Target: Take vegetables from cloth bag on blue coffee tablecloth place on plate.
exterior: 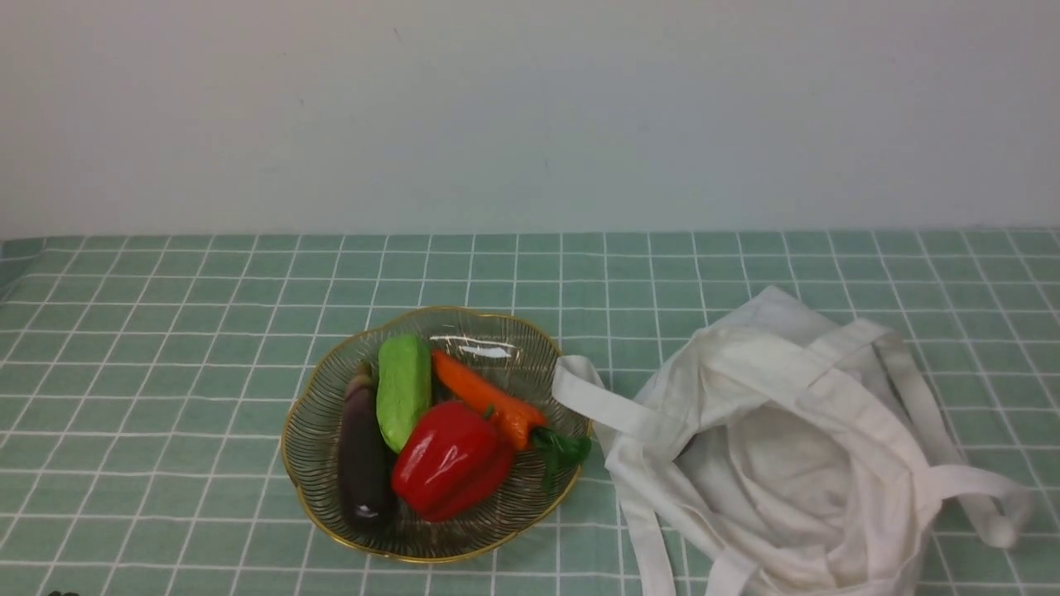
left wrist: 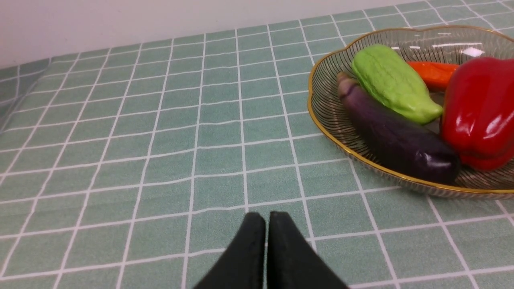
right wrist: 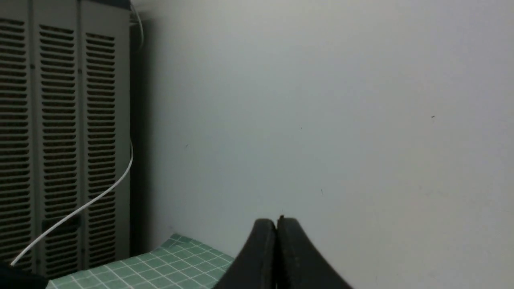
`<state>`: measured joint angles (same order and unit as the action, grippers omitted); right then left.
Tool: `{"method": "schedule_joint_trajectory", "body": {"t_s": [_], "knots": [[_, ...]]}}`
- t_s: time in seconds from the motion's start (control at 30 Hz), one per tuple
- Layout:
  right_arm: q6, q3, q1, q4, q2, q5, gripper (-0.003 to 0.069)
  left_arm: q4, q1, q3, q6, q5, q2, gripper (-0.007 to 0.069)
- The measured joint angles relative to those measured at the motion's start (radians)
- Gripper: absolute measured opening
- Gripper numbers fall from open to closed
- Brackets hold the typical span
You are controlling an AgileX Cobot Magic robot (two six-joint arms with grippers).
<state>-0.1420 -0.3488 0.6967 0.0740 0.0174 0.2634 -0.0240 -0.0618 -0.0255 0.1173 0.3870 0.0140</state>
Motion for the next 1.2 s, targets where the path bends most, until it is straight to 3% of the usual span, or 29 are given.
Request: {"method": "schedule_joint_trajectory", "body": {"t_s": [0.13, 0.47, 0.57, 0.7, 1.2], "knots": [[-0.02, 0.071, -0.066, 0.011, 0.0, -0.008, -0.0015, 0.0, 0.0, 0.0, 0.0, 0.0, 0.0, -0.0008], [-0.019, 0.372, -0.629, 0.002, -0.001, 0.071, -0.0015, 0.0, 0.0, 0.0, 0.0, 0.0, 0.0, -0.0008], [-0.01, 0.373, -0.724, 0.005, -0.002, 0.107, -0.0015, 0.0, 0.0, 0.0, 0.0, 0.0, 0.0, -0.0008], [-0.008, 0.372, -0.771, 0.005, -0.002, 0.113, -0.0015, 0.0, 0.0, 0.0, 0.0, 0.0, 0.0, -0.0008], [-0.007, 0.371, -0.772, 0.012, -0.002, 0.12, -0.0015, 0.0, 0.0, 0.0, 0.0, 0.0, 0.0, -0.0008]]}}
